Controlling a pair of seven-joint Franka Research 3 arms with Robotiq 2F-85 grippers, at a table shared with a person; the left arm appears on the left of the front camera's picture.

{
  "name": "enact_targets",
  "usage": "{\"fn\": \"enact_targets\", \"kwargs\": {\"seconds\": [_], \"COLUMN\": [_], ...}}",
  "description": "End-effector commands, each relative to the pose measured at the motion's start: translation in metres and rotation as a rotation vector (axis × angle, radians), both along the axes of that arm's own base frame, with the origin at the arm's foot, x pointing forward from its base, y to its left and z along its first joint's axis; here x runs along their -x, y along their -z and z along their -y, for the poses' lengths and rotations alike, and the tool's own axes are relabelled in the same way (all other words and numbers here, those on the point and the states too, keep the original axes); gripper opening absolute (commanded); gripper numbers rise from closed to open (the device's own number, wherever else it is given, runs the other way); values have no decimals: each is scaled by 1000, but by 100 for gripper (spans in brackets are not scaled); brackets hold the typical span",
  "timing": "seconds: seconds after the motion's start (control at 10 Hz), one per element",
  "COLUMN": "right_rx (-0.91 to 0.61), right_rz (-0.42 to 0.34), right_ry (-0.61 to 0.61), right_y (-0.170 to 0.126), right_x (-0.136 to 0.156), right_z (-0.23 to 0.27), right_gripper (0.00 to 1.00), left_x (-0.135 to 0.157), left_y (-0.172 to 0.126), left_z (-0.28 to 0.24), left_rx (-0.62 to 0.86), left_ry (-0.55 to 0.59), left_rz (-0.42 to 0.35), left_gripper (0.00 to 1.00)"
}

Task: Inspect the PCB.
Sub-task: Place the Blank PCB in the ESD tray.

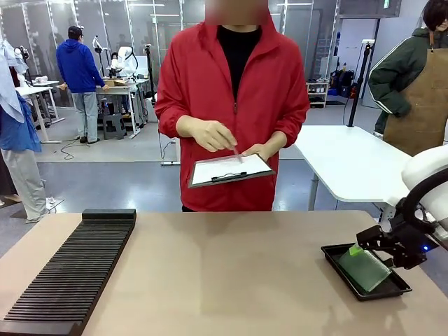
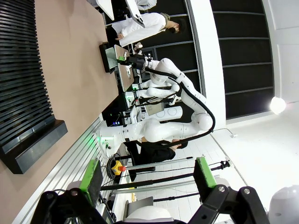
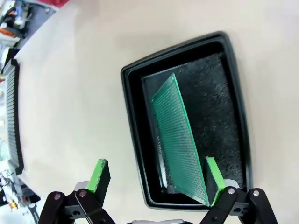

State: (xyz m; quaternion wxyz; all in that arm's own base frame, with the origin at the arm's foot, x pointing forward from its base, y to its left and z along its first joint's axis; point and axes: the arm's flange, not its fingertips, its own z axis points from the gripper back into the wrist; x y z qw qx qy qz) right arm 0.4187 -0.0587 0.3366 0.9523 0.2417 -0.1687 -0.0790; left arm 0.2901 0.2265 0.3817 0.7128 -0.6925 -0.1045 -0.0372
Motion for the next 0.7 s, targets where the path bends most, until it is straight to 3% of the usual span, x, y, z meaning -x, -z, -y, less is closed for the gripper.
{"fn": "enact_targets", "kwargs": {"seconds": [0.0,0.2,0.4,0.6], "right_rx": [73,98,82,79], "right_rz": [-8,8,-13,20], "right_ry": [50,66,85,45], "right_y": [-10,-24,-21,-18], "right_x": [1,2,-1,-5], "right_z": [-10,-8,-9,-3], "right_gripper": [100,100,100,100], "left_x": [2,2,2,2], "left_y": [-1,-1,-1,-1], "left_z": [0,0,0,0], "left_rx": [-6,-6,-6,-6], "left_ry": [3,3,3,3], "left_rz": [-7,-7,-7,-7], "left_gripper": [100,100,100,100]}}
